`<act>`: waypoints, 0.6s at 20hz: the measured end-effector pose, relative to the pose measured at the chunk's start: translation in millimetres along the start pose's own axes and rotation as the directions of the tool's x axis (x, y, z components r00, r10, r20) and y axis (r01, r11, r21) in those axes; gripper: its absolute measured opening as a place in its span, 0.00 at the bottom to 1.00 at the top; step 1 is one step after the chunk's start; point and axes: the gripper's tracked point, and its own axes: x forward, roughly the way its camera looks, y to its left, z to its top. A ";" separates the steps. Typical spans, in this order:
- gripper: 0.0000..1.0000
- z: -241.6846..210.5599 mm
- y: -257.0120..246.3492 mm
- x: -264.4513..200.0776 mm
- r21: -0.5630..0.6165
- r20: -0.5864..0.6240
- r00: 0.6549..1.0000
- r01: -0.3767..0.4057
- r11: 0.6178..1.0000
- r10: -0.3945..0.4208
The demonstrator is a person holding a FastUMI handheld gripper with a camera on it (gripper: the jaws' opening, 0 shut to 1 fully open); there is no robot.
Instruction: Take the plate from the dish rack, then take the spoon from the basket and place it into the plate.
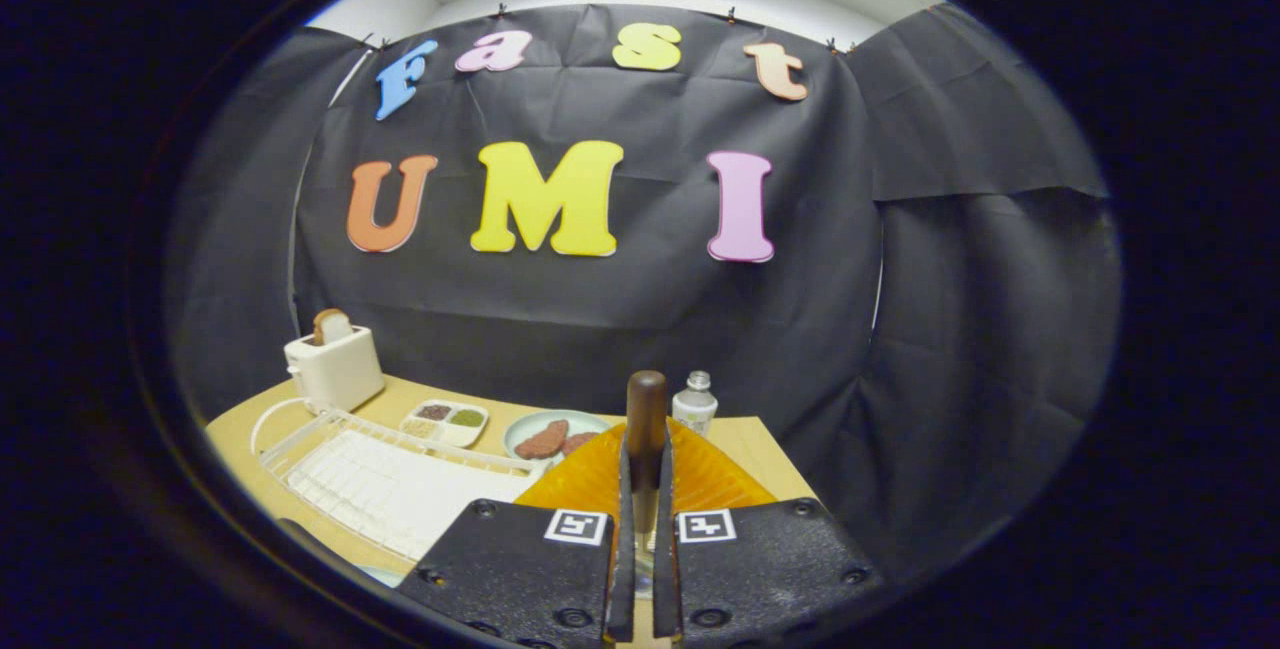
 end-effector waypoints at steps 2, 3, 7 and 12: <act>0.13 0.0 22.8 -30.5 0.011 0.014 0.999 -0.036 0.999 0.036; 0.13 -4.7 34.5 -45.6 0.010 0.017 0.998 -0.056 0.998 0.056; 0.13 -41.4 82.5 -94.0 -0.012 0.031 0.993 -0.111 0.994 0.111; 0.13 -106.6 129.3 -117.0 0.032 0.008 0.991 -0.136 0.990 0.135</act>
